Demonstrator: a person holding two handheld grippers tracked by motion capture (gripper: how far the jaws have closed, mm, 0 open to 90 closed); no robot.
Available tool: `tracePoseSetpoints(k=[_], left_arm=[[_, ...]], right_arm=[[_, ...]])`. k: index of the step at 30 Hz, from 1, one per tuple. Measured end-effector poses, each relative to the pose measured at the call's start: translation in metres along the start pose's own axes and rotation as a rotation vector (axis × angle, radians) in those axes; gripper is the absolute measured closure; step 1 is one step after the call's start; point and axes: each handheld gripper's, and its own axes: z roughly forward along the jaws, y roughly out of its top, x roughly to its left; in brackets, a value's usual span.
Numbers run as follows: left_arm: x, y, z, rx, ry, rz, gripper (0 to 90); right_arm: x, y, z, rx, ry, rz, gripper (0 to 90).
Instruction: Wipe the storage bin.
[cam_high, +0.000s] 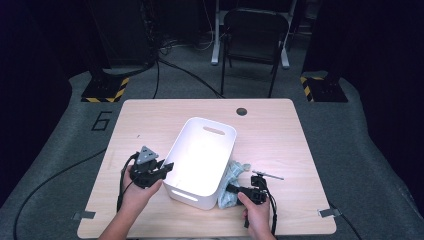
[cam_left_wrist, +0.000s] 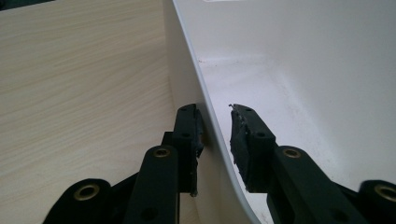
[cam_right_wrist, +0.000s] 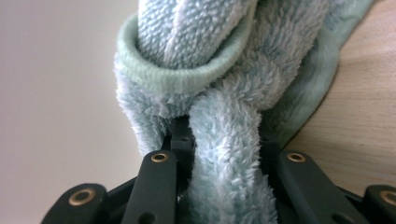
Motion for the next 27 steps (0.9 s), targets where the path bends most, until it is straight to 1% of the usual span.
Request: tracePoseSetpoints(k=[1,2,3,5,6,9,10,11,13,15,17,19,20,21,23,25,27], left_arm=[[0.0,0.0,0.0,0.004,-0.003,0.001,71.1],[0.0,0.0,0.0,-0.004,0.004,-0.001,71.1],[0.0,0.0,0.001,-0.006,0.006,-0.001,70.9],[0.0,0.0,0.0,0.003,0.0,0.0,70.6],[-0.001,0.0,0.0,0.002,0.004,0.0,70.5],[-0.001,0.0,0.0,0.0,0.008,0.001,69.8],[-0.001,0.0,0.001,-0.001,0.008,0.0,69.6],[-0.002,0.0,0.001,-0.002,0.007,-0.002,69.4],[-0.001,0.0,0.001,-0.003,0.007,0.006,69.1],[-0.002,0.0,0.001,-0.003,0.006,-0.005,69.0],[-0.001,0.0,0.001,-0.003,0.005,-0.004,68.8],[-0.002,0.0,0.001,-0.005,0.005,-0.004,68.5],[-0.001,0.0,0.001,-0.006,0.007,0.006,68.5],[-0.002,0.0,0.001,-0.006,0.007,0.003,68.5],[-0.002,0.0,0.001,-0.005,0.011,0.004,68.7],[-0.002,0.0,0.001,-0.005,0.011,0.004,69.0],[-0.002,0.0,0.001,-0.005,0.011,0.004,69.1]], right_arm=[[0.003,0.001,-0.001,-0.002,0.006,0.006,69.7],[0.005,0.001,-0.002,-0.004,0.008,0.018,69.7],[0.007,0.002,-0.004,-0.009,0.016,0.009,69.7],[0.011,0.003,-0.008,-0.024,0.037,0.006,69.7],[0.013,0.003,-0.009,-0.027,0.039,0.008,69.7],[0.023,0.007,-0.017,-0.052,0.07,-0.017,69.6],[0.026,0.008,-0.019,-0.057,0.078,-0.018,69.6],[0.03,0.01,-0.022,-0.068,0.087,-0.034,69.5],[0.038,0.012,-0.028,-0.085,0.097,-0.052,69.3],[0.043,0.014,-0.032,-0.09,0.113,-0.063,69.2],[0.047,0.016,-0.036,-0.095,0.13,-0.078,69.0],[0.051,0.017,-0.04,-0.106,0.151,-0.086,68.9],[0.052,0.018,-0.04,-0.114,0.153,-0.097,69.0],[0.052,0.018,-0.041,-0.117,0.149,-0.106,69.0],[0.052,0.018,-0.041,-0.118,0.152,-0.098,68.9],[0.051,0.017,-0.04,-0.118,0.166,-0.094,68.7],[0.049,0.017,-0.039,-0.119,0.176,-0.098,68.6]])
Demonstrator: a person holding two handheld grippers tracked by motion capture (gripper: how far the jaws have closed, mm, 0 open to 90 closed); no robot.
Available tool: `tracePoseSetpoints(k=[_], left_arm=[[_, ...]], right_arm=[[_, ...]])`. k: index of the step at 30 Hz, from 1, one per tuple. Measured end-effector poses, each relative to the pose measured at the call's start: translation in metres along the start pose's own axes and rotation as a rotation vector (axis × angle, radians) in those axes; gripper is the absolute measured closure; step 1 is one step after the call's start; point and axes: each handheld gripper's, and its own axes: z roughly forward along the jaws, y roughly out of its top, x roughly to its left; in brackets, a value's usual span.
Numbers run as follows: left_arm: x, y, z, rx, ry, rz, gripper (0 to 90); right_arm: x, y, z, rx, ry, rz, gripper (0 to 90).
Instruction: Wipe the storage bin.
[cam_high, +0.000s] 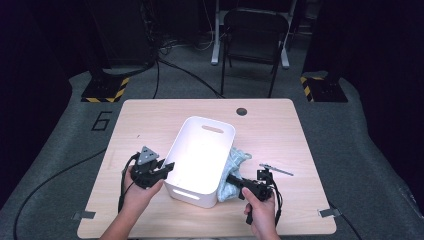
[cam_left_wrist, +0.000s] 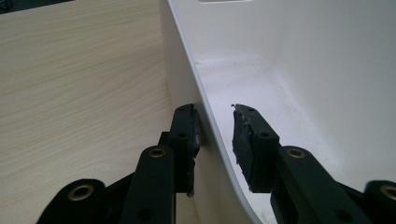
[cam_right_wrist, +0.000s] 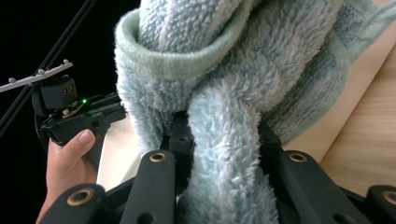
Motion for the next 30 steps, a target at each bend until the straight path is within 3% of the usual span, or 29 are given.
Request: tracePoseSetpoints(k=[7,20,27,29,30], left_arm=[[0.0,0.0,0.0,-0.001,0.001,-0.001,68.9],[0.0,-0.001,0.0,-0.004,0.005,-0.009,67.2],[0.001,-0.001,0.0,-0.004,0.013,-0.013,67.0],[0.001,-0.001,0.0,-0.004,0.012,-0.015,67.0],[0.001,-0.001,0.0,-0.004,0.013,-0.015,67.0]], right_arm=[[-0.009,-0.006,0.004,-0.001,-0.007,0.021,68.3],[-0.038,-0.021,0.021,0.067,-0.09,0.088,68.5],[-0.053,-0.03,0.032,0.113,-0.15,0.079,68.9],[-0.052,-0.032,0.033,0.124,-0.153,0.117,69.0],[-0.054,-0.031,0.033,0.117,-0.155,0.088,69.0]])
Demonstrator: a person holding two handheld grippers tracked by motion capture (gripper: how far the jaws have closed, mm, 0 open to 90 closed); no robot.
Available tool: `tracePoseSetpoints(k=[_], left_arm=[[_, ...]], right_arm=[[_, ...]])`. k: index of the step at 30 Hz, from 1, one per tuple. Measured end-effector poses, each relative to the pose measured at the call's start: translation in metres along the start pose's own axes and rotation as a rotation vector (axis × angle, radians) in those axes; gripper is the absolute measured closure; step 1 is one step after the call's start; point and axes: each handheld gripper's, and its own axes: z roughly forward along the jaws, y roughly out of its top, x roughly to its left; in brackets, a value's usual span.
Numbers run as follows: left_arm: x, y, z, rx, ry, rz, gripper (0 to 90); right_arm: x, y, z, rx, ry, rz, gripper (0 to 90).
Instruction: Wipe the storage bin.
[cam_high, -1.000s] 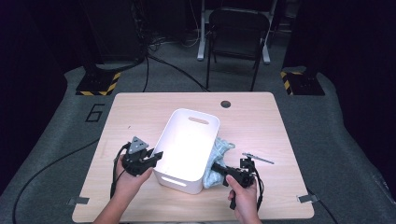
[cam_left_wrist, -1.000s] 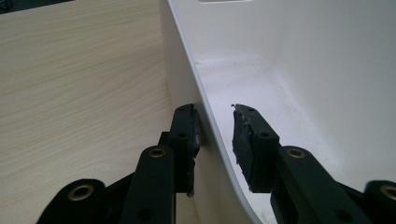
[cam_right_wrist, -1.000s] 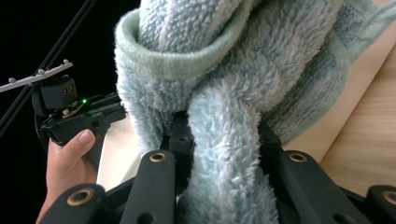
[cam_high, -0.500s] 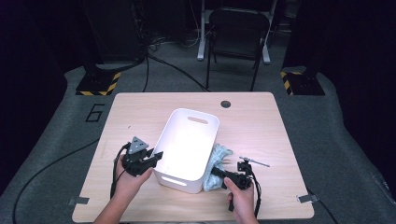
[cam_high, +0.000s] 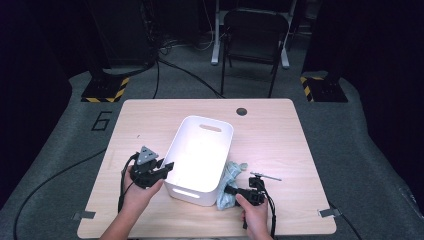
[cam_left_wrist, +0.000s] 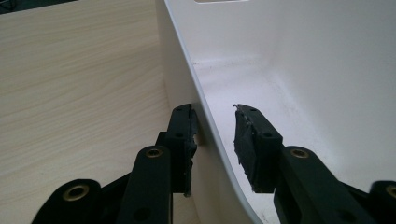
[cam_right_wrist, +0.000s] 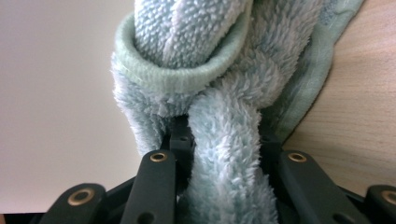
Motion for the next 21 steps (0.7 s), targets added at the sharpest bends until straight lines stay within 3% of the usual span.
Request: tracePoseSetpoints(k=[5,9,11,12,15,21], left_arm=[[0.0,0.0,0.0,-0.002,0.002,-0.004,67.0],[0.0,0.0,0.0,-0.003,0.001,-0.01,67.0],[0.0,0.0,0.0,-0.004,0.003,-0.012,67.0],[0.0,0.0,0.0,-0.004,0.005,-0.012,66.9],[-0.001,0.0,0.001,-0.006,0.008,-0.019,66.8],[-0.003,0.001,0.002,-0.001,0.017,-0.02,65.8]], right_arm=[[0.005,0.001,-0.002,0.014,-0.012,0.023,69.6],[0.012,0.003,-0.007,0.013,-0.01,-0.006,69.8],[0.017,0.005,-0.011,-0.001,0.007,-0.014,69.8],[0.022,0.006,-0.014,-0.003,0.018,0.008,69.8],[0.028,0.008,-0.02,-0.033,0.045,-0.024,69.7],[0.045,0.013,-0.035,-0.083,0.096,-0.036,69.3]])
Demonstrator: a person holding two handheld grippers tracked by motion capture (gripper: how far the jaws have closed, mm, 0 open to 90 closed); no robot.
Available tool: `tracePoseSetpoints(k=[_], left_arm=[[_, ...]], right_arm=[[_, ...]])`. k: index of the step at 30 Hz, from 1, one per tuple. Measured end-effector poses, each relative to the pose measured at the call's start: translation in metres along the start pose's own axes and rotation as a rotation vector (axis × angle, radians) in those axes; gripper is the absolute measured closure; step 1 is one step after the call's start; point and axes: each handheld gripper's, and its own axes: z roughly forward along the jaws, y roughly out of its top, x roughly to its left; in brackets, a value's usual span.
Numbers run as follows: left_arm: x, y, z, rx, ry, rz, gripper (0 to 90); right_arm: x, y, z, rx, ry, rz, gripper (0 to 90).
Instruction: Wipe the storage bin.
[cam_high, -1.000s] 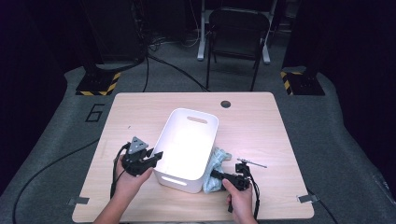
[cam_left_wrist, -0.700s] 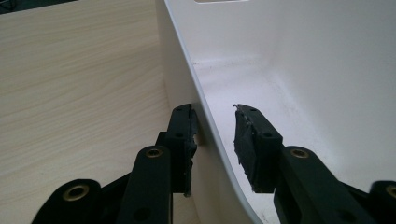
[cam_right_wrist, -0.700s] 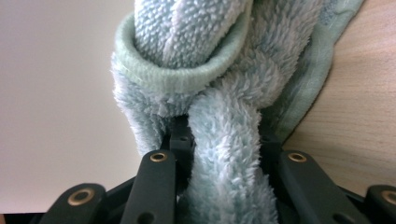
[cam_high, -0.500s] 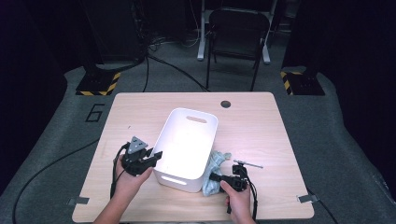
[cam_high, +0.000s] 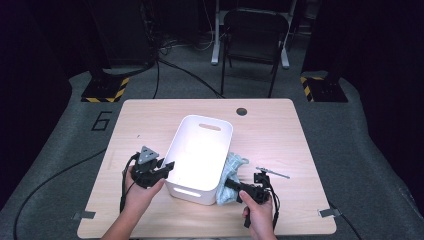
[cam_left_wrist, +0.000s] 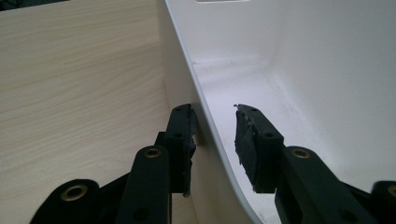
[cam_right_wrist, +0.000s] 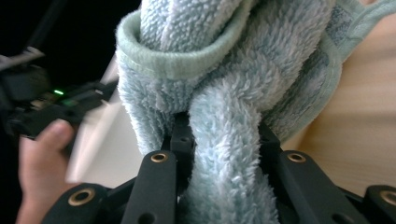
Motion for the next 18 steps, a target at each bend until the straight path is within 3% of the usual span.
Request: tracePoseSetpoints(k=[4,8,11,14,18], left_arm=[[-0.003,0.001,0.003,0.001,-0.013,0.002,62.0],[-0.005,0.002,0.005,0.0,-0.01,0.003,61.6],[-0.006,0.004,0.005,0.012,-0.012,0.004,63.4],[-0.007,0.005,0.005,0.02,-0.005,0.021,66.0],[-0.008,0.005,0.006,0.021,0.001,0.017,67.5]], right_arm=[[0.009,0.005,-0.012,-0.052,0.068,0.015,68.4],[0.012,0.004,-0.016,-0.073,0.059,-0.005,68.4],[0.008,0.0,-0.016,-0.09,0.076,0.019,68.5],[0.006,-0.007,-0.013,-0.099,0.051,0.013,68.9],[0.0,-0.015,-0.008,-0.094,0.021,0.041,69.2]])
